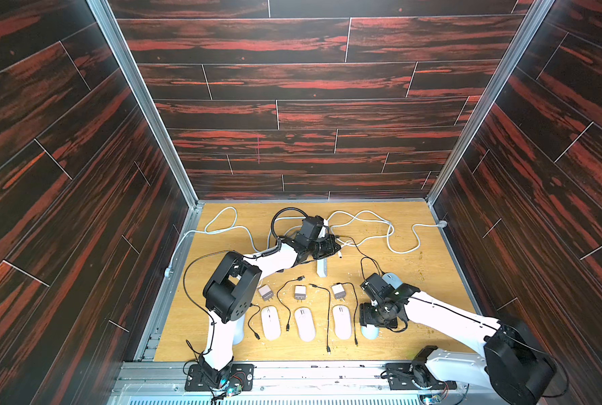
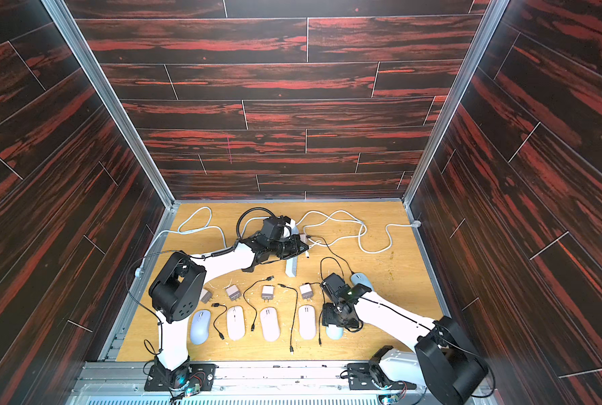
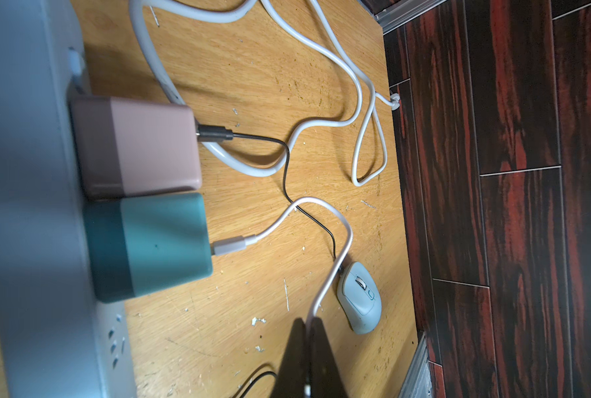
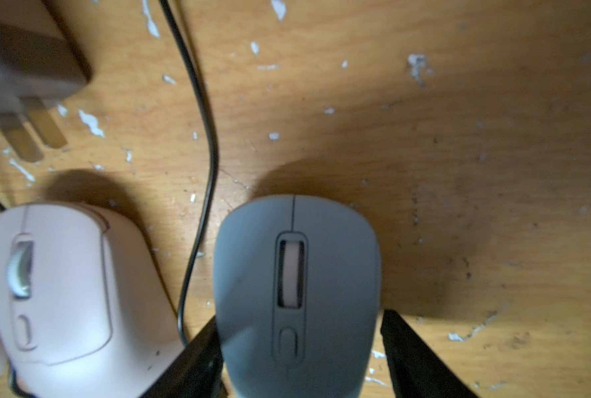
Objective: Unplug the wireless mouse
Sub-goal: Place the mouse at the center of the board.
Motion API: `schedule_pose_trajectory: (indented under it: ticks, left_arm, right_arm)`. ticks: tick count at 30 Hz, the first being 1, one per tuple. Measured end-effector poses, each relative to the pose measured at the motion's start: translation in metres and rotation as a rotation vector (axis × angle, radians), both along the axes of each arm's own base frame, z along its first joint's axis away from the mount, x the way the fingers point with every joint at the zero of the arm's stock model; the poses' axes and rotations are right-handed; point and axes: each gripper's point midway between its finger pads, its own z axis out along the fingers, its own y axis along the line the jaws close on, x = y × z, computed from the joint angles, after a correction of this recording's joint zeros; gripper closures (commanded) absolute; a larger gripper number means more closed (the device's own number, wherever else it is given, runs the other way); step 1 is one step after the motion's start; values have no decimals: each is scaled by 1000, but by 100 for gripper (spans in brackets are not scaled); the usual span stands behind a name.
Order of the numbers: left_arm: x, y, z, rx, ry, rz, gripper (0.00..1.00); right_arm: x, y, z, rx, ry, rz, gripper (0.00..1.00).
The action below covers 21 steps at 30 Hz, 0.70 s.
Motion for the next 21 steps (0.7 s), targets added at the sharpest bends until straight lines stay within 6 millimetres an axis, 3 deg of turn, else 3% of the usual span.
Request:
schedule_pose_trajectory:
  ticks: [8, 13, 17, 21]
  left_arm:
    - [-16, 6, -15, 70, -3, -43, 100]
    - [-28, 14, -28, 125, 3, -74, 75]
    - [-34, 23, -25, 156, -15, -81, 69]
    - [-43, 40, -10, 185, -64, -64, 68]
  right_arm:
    - [42, 9, 59, 119, -316, -31, 18]
    - [84, 18, 90, 224, -506, -100, 15]
    - [120, 14, 100, 312, -572, -187, 15]
    - [148, 14, 103, 405, -577, -230, 28]
